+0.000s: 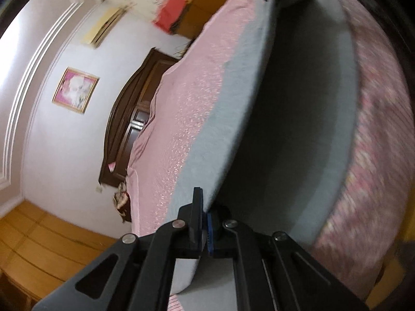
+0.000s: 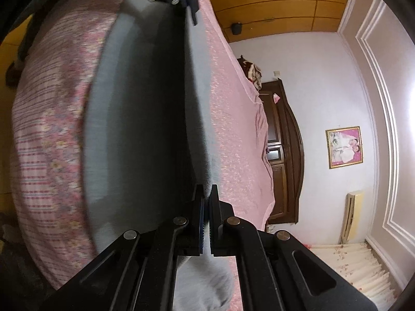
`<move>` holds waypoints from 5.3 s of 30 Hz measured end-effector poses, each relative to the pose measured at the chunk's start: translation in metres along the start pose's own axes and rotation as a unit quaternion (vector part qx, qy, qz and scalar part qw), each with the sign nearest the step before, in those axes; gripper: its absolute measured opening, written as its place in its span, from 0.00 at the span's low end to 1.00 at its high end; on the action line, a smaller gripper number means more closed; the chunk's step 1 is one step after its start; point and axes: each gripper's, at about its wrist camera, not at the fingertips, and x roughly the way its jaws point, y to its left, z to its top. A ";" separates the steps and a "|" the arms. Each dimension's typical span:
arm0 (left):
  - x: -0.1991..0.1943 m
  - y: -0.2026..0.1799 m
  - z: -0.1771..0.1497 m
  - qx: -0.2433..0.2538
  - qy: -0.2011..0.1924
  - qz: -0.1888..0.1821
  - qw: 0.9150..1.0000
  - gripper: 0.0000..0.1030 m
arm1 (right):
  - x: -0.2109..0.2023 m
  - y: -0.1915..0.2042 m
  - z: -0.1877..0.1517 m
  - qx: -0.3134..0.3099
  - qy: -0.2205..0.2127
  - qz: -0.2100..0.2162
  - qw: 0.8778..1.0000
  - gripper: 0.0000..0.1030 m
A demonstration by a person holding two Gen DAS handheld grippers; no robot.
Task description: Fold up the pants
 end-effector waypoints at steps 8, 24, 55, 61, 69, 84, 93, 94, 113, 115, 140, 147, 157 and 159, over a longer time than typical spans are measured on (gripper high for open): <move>-0.012 -0.035 -0.008 0.075 0.002 -0.008 0.997 0.03 | -0.005 0.046 -0.003 -0.092 -0.018 -0.003 0.996 0.03; 0.001 -0.084 -0.027 0.133 0.008 -0.015 0.991 0.03 | -0.005 0.092 -0.011 -0.158 -0.020 -0.002 0.987 0.03; 0.163 0.076 0.061 0.069 0.006 0.094 0.993 0.03 | 0.202 -0.075 -0.027 -0.165 0.070 -0.111 0.977 0.03; 0.084 0.029 0.017 0.126 -0.011 0.080 0.989 0.03 | 0.108 -0.020 -0.028 -0.180 0.013 -0.101 0.978 0.03; 0.018 -0.021 -0.019 0.144 0.009 0.027 0.989 0.03 | 0.007 0.063 -0.018 -0.194 -0.015 -0.040 0.980 0.03; -0.011 -0.049 -0.036 0.200 0.028 -0.008 0.979 0.03 | -0.047 0.095 -0.013 -0.181 -0.024 0.047 0.982 0.03; -0.009 -0.082 -0.047 0.212 0.047 -0.017 0.976 0.03 | -0.037 0.136 -0.026 -0.214 -0.023 0.047 0.975 0.03; -0.011 -0.088 -0.047 0.210 0.050 -0.018 0.976 0.03 | -0.036 0.138 -0.027 -0.215 -0.024 0.043 0.975 0.03; -0.024 0.004 0.112 -0.122 -0.003 -0.208 0.971 0.61 | -0.013 -0.047 -0.283 0.550 0.111 0.269 0.783 0.52; -0.004 0.003 0.140 -0.143 -0.006 -0.211 0.967 0.61 | 0.002 -0.050 -0.314 0.593 0.120 0.265 0.751 0.51; -0.006 -0.030 0.249 -0.129 -0.072 -0.181 0.972 0.85 | 0.130 -0.091 -0.330 0.816 0.035 0.441 0.372 0.31; 0.045 -0.033 0.238 -0.158 -0.015 -0.221 0.962 0.38 | 0.077 -0.083 -0.362 0.848 0.098 0.353 0.383 0.65; 0.075 0.031 0.210 -0.346 0.006 -0.383 0.856 0.16 | 0.052 -0.072 -0.281 0.820 -0.009 0.427 0.381 0.59; 0.079 0.041 0.201 -0.367 0.008 -0.383 0.848 0.16 | 0.076 -0.069 -0.269 0.821 0.014 0.431 0.374 0.51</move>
